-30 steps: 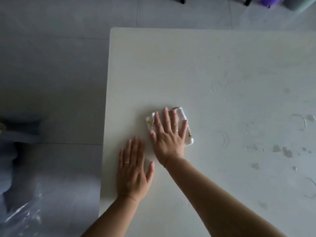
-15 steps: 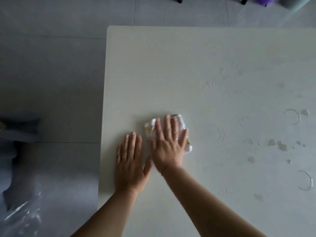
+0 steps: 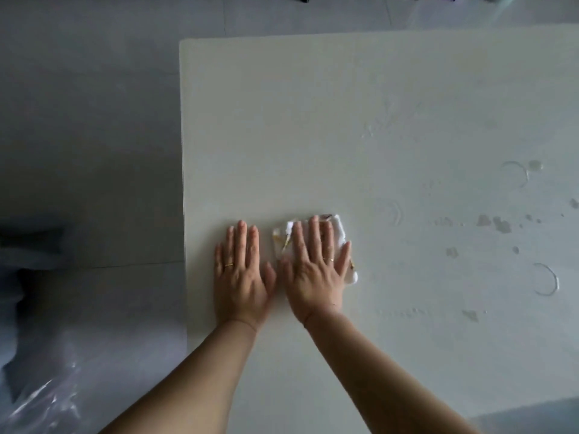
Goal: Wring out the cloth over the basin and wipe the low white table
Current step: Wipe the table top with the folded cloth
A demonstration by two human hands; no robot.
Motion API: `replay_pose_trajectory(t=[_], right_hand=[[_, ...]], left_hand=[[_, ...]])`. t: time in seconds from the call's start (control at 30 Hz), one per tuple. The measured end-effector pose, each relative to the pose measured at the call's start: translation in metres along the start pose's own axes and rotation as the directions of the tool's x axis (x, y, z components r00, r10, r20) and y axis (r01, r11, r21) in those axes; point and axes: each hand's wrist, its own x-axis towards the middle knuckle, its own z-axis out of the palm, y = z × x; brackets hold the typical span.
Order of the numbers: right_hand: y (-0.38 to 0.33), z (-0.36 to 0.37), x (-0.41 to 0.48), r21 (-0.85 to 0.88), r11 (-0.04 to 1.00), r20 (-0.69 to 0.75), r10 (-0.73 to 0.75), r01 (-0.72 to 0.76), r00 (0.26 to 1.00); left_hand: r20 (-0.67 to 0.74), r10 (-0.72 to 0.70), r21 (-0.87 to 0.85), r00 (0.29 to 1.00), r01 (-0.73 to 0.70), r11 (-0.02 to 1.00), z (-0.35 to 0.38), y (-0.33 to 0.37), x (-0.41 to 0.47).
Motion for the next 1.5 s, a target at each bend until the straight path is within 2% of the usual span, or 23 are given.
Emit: replay_pose_trajectory(t=[0.1,0.17,0.2,0.27,0.33,0.43,0.5,0.57,0.63,0.67,0.73,0.8,0.87,0.93,1.0,1.1,1.17,1.23,1.27,1.33,1.4,1.43,1.5], right_hand=[[0.001,0.003,-0.022,-0.030,0.976,0.007,-0.216,0.216,0.976],[0.029,-0.006,-0.015,-0.088,0.960,0.009,-0.265,0.265,0.964],[0.047,-0.012,-0.010,-0.112,0.969,0.007,-0.222,0.221,0.975],[0.083,-0.024,-0.001,-0.115,0.993,0.013,-0.039,0.040,0.999],[0.097,-0.027,0.000,-0.104,0.986,0.021,0.134,-0.131,0.991],[0.070,-0.017,-0.011,-0.042,0.973,-0.019,0.225,-0.226,0.974],[0.041,-0.005,-0.029,-0.024,0.989,-0.020,0.145,-0.145,0.989],[0.024,0.004,-0.054,-0.043,0.999,0.026,-0.025,0.027,0.999],[0.035,0.003,-0.069,-0.075,0.980,0.049,-0.183,0.187,0.982],[0.049,-0.002,-0.070,-0.092,0.971,0.031,-0.219,0.221,0.975],[0.081,-0.014,-0.070,-0.118,0.980,0.020,-0.161,0.162,0.987],[0.102,-0.020,-0.071,-0.120,0.993,0.061,0.003,0.005,0.998],[0.096,-0.015,-0.076,-0.072,0.986,0.051,0.152,-0.148,0.987],[0.074,-0.008,-0.086,-0.023,0.980,0.038,0.198,-0.197,0.979],[0.052,0.002,-0.104,-0.024,0.991,0.048,0.135,-0.134,0.990],[0.041,0.010,-0.134,-0.047,0.997,0.073,-0.064,0.067,0.995],[0.056,0.005,-0.136,-0.087,0.970,0.067,-0.223,0.228,0.973],[0.083,-0.004,-0.131,-0.126,0.949,0.066,-0.282,0.288,0.957],[0.096,-0.009,-0.128,-0.137,0.958,0.076,-0.244,0.252,0.967],[0.105,-0.013,-0.127,-0.137,0.987,0.093,-0.068,0.080,0.993],[0.088,-0.004,-0.137,-0.081,0.993,0.059,0.090,-0.085,0.994],[0.073,0.001,-0.147,-0.043,0.992,0.052,0.118,-0.116,0.992],[0.045,0.012,-0.172,-0.005,0.999,0.063,0.044,-0.044,0.997]], left_hand=[[-0.025,0.007,-0.015,1.000,-0.008,1.000,-0.002,0.000,0.000],[-0.043,0.008,-0.036,0.999,-0.009,0.999,-0.002,0.000,-0.001],[-0.048,0.007,-0.045,0.999,-0.009,0.999,-0.001,0.000,-0.002],[-0.050,0.008,-0.049,0.999,-0.010,0.999,0.000,0.000,-0.003],[-0.050,0.010,-0.040,0.999,-0.012,0.999,0.001,0.001,-0.003],[-0.054,0.009,-0.026,0.998,-0.010,1.000,0.003,0.001,-0.003],[-0.044,0.009,-0.017,0.999,-0.010,1.000,0.003,0.001,-0.003],[-0.017,-0.001,-0.005,1.000,0.001,1.000,0.002,0.002,-0.004],[0.023,0.006,0.025,1.000,-0.006,1.000,-0.001,0.003,-0.005],[0.028,0.025,0.046,0.999,-0.026,0.999,-0.003,0.002,-0.006],[-0.003,0.070,0.070,0.998,-0.070,0.995,-0.007,-0.001,-0.014],[-0.064,0.090,0.062,0.994,-0.086,0.994,-0.008,-0.003,-0.035],[-0.077,0.103,0.033,0.992,-0.100,0.994,-0.004,-0.002,-0.071],[-0.061,0.105,0.007,0.993,-0.105,0.994,0.002,0.003,-0.112],[-0.025,0.083,0.007,0.996,-0.083,0.997,0.009,0.007,-0.143],[0.013,0.043,0.018,0.999,-0.044,0.999,0.014,0.009,-0.164],[0.017,0.040,0.012,0.999,-0.040,0.999,0.014,0.009,-0.165],[0.014,0.029,-0.001,0.999,-0.029,1.000,0.014,0.009,-0.164],[0.014,0.024,-0.004,1.000,-0.024,1.000,0.015,0.009,-0.164],[0.011,0.022,-0.001,1.000,-0.022,1.000,0.017,0.009,-0.165],[0.010,0.020,0.002,1.000,-0.020,1.000,0.018,0.008,-0.165],[0.010,0.021,0.003,1.000,-0.021,1.000,0.018,0.008,-0.165],[0.014,0.029,0.004,0.999,-0.029,1.000,0.018,0.007,-0.164]])
